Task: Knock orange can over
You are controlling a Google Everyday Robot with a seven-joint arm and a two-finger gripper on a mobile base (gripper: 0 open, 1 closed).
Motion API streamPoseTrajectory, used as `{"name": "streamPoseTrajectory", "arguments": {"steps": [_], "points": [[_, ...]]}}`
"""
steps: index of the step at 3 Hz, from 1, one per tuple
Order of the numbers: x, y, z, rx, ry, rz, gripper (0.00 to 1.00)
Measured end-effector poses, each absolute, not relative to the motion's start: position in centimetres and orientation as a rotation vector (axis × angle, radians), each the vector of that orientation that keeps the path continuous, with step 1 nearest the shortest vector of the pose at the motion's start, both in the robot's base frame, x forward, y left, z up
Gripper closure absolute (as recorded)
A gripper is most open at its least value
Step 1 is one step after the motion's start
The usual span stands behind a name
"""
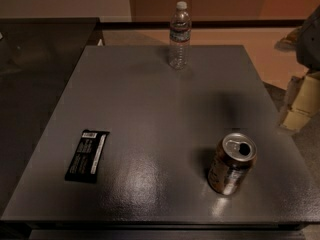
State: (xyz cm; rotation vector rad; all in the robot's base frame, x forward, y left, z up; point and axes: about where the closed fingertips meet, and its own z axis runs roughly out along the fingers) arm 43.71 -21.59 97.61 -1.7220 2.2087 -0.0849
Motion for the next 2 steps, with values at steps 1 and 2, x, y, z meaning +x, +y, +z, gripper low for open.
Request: {"name": "streamPoseTrajectory", "arguments": {"steps": [1, 2], "points": [[43.0, -21.7, 97.1, -1.714, 2.186, -0.032, 0.0], [41.6, -21.6, 96.3, -1.712, 2.157, 0.043, 0.0]]}}
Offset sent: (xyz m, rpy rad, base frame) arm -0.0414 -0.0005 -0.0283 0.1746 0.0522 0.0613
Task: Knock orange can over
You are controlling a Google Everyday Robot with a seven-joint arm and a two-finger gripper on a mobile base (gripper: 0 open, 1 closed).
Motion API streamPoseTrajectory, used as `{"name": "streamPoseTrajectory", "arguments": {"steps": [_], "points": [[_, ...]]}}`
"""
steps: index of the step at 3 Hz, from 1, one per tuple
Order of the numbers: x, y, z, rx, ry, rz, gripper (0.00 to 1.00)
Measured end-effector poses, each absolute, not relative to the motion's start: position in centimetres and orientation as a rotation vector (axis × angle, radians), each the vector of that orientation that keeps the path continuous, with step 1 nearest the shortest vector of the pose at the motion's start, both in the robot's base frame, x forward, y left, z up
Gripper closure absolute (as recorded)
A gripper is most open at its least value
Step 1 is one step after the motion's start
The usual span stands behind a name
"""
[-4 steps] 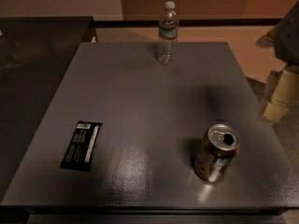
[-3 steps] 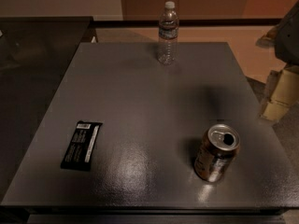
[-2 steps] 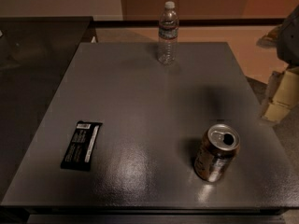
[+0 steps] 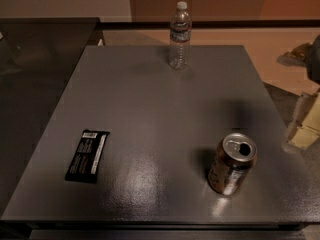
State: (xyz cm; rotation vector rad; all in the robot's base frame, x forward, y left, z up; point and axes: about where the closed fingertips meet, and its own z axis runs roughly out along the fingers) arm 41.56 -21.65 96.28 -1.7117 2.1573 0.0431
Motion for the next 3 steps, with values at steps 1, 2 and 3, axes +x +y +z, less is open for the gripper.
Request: {"name": "streamPoseTrajectory", "arguments": {"steps": [1, 2, 3], "points": [[39.2, -21.1, 94.3, -1.701, 2.116, 0.167, 0.0], [38.3, -20.8, 93.4, -1.696, 2.101, 0.22, 0.0], [37.0, -19.4, 91.4, -1.67, 2.047, 0.331, 0.0]]}}
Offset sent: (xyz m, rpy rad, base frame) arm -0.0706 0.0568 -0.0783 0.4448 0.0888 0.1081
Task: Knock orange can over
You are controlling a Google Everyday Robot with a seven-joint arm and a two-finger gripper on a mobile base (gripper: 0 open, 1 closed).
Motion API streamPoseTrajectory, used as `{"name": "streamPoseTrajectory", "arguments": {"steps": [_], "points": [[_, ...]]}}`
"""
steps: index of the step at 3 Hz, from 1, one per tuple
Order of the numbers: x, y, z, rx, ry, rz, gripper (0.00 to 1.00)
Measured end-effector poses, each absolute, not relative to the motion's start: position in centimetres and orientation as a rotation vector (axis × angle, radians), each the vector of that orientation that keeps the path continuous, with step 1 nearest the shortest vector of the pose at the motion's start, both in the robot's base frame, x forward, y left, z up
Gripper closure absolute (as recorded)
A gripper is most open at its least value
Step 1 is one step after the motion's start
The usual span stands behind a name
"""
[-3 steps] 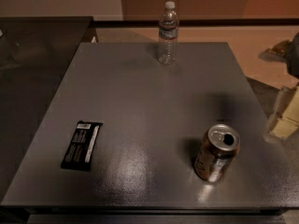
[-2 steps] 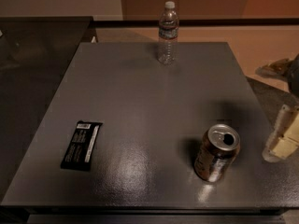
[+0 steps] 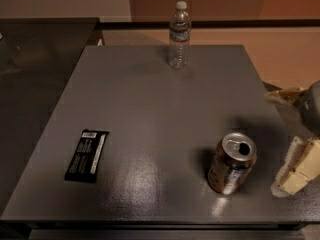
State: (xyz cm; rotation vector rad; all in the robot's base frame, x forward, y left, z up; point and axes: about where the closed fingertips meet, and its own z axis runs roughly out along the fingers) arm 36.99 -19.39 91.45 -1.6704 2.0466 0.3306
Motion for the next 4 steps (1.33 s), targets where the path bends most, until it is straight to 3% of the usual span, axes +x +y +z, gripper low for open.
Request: {"name": "streamPoseTrajectory", "arguments": {"steps": [3, 4], "points": [[35.3, -14.5, 87.9, -1.496, 1.834, 0.623, 0.0], [35.1, -13.5, 87.7, -1.466, 1.803, 0.688, 0.15]]}}
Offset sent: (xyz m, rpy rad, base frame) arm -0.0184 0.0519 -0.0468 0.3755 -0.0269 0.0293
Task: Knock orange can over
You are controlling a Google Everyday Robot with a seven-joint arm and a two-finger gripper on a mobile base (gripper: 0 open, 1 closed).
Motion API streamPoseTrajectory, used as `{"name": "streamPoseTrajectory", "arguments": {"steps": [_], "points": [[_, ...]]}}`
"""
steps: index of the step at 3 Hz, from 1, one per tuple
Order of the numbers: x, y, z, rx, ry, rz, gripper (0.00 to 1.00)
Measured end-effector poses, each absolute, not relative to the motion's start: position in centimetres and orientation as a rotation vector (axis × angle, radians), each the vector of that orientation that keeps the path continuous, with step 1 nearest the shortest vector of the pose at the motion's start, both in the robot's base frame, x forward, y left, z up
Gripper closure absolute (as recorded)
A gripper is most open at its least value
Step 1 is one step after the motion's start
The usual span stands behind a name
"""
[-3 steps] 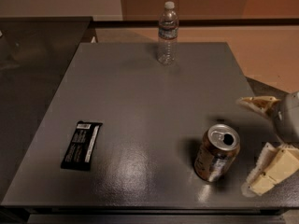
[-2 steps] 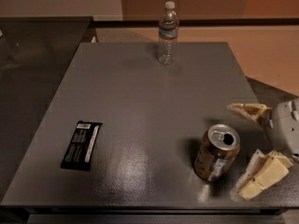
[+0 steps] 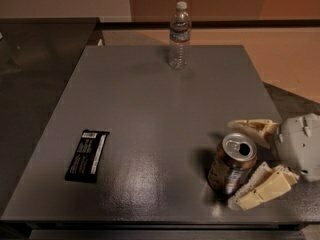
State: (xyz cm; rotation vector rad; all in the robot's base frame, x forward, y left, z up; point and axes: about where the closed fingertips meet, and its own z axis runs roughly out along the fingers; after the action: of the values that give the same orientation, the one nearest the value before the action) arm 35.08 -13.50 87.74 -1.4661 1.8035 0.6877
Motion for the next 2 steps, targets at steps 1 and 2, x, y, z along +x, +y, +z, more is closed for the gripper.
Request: {"name": "streamPoseTrajectory", "arguments": {"steps": [1, 2], "points": [[34.9, -13.1, 88.1, -1.45, 1.793, 0.726, 0.39], [34.9, -12.6, 89.8, -1.461, 1.782, 0.701, 0.7]]}}
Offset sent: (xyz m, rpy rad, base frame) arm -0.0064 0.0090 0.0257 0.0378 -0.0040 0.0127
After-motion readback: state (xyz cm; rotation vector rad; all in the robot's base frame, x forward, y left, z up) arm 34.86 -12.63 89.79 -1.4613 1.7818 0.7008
